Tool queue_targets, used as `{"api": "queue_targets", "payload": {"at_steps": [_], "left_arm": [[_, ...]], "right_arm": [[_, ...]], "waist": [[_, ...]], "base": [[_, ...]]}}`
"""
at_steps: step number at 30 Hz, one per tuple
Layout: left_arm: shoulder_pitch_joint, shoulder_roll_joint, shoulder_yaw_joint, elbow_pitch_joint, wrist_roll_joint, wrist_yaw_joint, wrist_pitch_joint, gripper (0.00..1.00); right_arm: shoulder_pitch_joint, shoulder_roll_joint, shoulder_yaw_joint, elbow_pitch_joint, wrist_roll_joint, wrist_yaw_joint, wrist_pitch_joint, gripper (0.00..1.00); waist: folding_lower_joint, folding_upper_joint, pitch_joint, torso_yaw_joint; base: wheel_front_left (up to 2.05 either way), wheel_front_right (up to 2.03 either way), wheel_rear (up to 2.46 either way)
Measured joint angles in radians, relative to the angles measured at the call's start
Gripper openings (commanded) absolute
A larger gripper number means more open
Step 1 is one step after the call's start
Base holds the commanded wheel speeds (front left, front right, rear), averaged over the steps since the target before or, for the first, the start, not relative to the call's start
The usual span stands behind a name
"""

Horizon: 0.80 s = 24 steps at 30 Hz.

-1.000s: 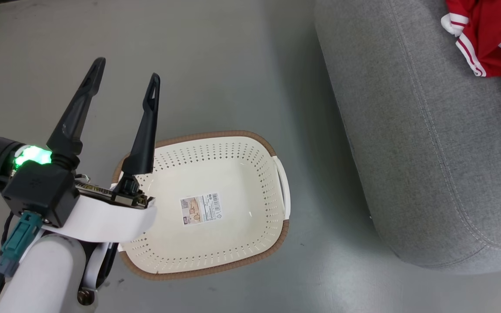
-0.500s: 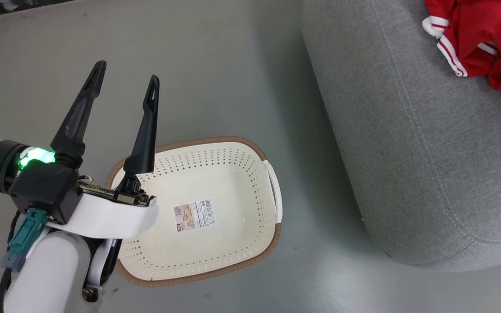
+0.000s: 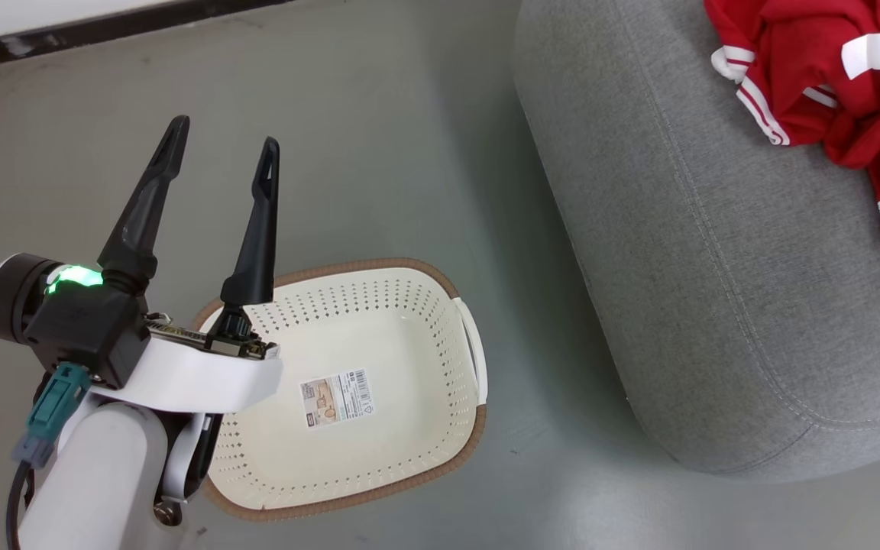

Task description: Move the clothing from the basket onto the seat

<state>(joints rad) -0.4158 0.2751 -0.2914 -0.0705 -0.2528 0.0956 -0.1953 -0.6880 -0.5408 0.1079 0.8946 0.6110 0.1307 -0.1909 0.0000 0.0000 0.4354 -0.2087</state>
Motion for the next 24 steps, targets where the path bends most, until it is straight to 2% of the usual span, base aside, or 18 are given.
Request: {"api": "queue_targets", "payload": {"at_steps": [15, 24], "left_arm": [[0.009, -0.027, 0.03, 0.054, -0.02, 0.019, -0.027, 1.0], [0.059, -0.038, 0.058, 0.101, -0.043, 0.037, -0.039, 1.0]], "right_arm": [[0.038, -0.034, 0.0, -0.105, -0.006, 0.0, -0.038, 1.0], [0.035, -0.029, 0.02, -0.184, -0.072, 0.0, -0.048, 1.0]], "waist": [[0.0, 0.0, -0.068, -0.001], [0.0, 0.0, -0.123, 0.023]], "base": [[0.0, 0.0, 0.0], [0.0, 0.0, 0.0]]}}
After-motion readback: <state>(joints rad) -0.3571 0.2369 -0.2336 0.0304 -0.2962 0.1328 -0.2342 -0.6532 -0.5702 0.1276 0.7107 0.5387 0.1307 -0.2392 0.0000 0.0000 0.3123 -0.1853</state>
